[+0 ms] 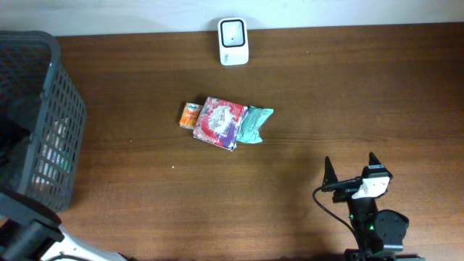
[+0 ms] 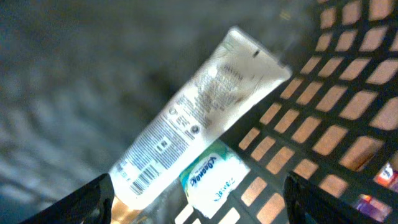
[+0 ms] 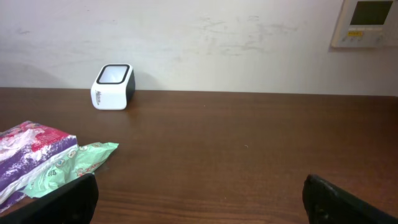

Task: Scan the item barcode
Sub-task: 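Reach the left gripper into the basket and grasp the small green box, then place the small green box left of the orange pack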

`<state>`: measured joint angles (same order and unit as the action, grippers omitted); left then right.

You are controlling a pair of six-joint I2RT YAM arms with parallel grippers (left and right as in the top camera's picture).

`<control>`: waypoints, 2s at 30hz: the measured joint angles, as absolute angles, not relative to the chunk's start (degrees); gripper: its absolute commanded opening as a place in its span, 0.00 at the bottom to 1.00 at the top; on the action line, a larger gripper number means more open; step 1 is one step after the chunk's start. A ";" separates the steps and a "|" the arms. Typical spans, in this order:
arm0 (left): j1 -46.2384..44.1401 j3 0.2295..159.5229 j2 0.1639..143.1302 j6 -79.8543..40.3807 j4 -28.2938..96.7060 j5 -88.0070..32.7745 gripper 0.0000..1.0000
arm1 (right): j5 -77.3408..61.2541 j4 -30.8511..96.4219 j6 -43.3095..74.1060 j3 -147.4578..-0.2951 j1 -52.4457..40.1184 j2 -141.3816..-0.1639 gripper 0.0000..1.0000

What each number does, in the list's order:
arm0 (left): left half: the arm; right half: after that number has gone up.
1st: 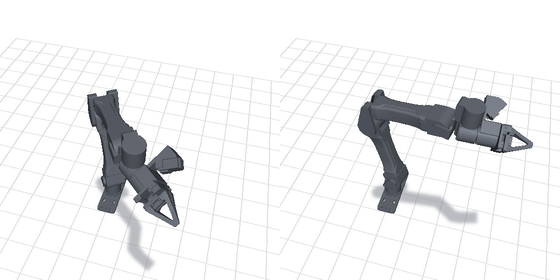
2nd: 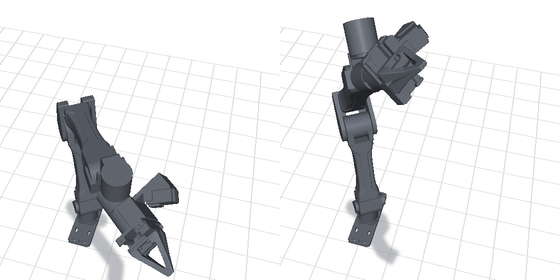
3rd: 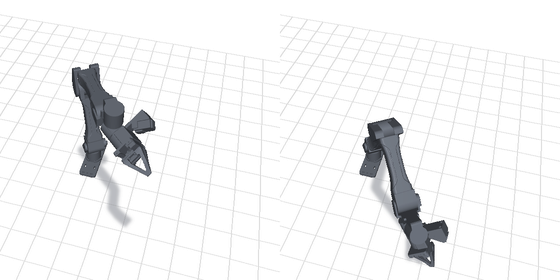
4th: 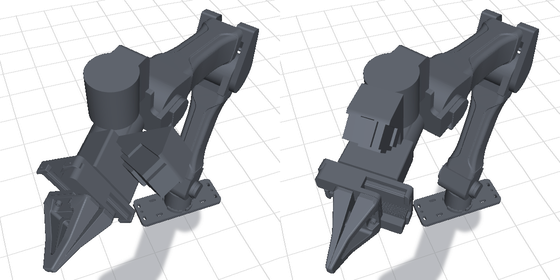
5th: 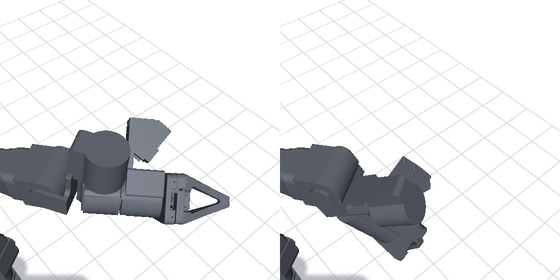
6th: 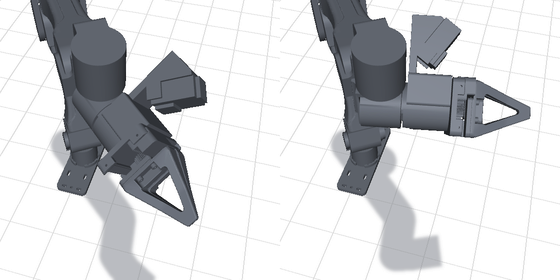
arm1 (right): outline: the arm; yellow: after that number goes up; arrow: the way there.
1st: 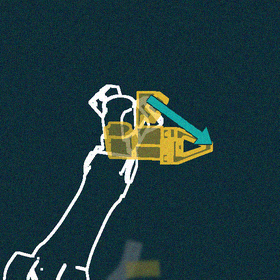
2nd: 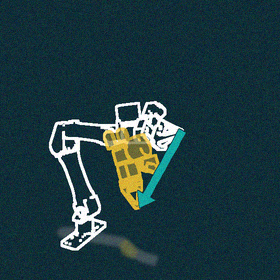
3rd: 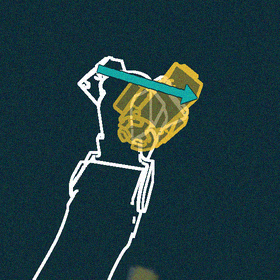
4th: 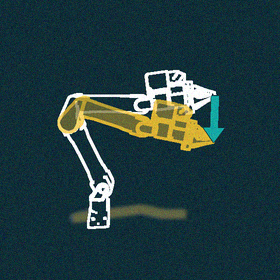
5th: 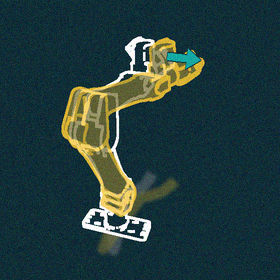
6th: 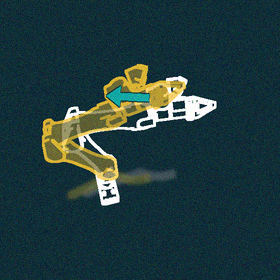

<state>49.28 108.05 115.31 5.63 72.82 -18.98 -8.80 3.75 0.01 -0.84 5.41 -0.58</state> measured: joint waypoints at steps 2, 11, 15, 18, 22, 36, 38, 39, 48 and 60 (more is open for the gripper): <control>49.28 103.28 115.31 6.22 71.09 -19.33 0.77 | -8.82 3.75 0.03 -0.84 5.41 -0.58 0.99; 49.25 99.74 118.24 7.90 73.93 -22.39 0.53 | -8.82 3.75 0.05 -0.84 5.41 -0.58 0.99; 49.28 99.74 119.72 7.99 75.07 -24.12 0.46 | -8.82 3.75 0.01 -0.84 5.41 -0.58 0.99; 49.28 99.74 120.14 8.01 74.96 -25.78 0.11 | -8.82 3.75 0.01 -0.84 5.41 -0.58 0.98; 49.32 100.09 120.51 8.12 75.09 -28.53 0.00 | -8.82 3.75 0.01 -0.84 5.41 -0.58 0.99; 49.30 166.01 122.15 1.34 96.66 -35.09 0.00 | -8.82 3.75 -0.01 -0.84 5.41 -0.58 0.99; 49.30 174.47 121.40 0.32 96.79 -41.23 0.00 | -8.82 3.75 0.01 -0.84 5.41 -0.58 0.99; 49.19 176.75 121.19 0.16 96.71 -43.75 0.00 | -8.82 3.75 0.03 -0.84 5.41 -0.58 0.99; 19.66 176.09 117.78 1.72 96.68 -41.19 0.00 | -8.82 3.75 0.01 -0.84 5.41 -0.58 0.99; -6.70 127.50 117.64 8.34 75.88 3.40 0.00 | -8.82 3.75 0.01 -0.84 5.41 -0.58 0.99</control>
<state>-6.70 127.50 117.64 8.34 75.88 3.40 -8.82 3.75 0.01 -0.84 5.41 -0.58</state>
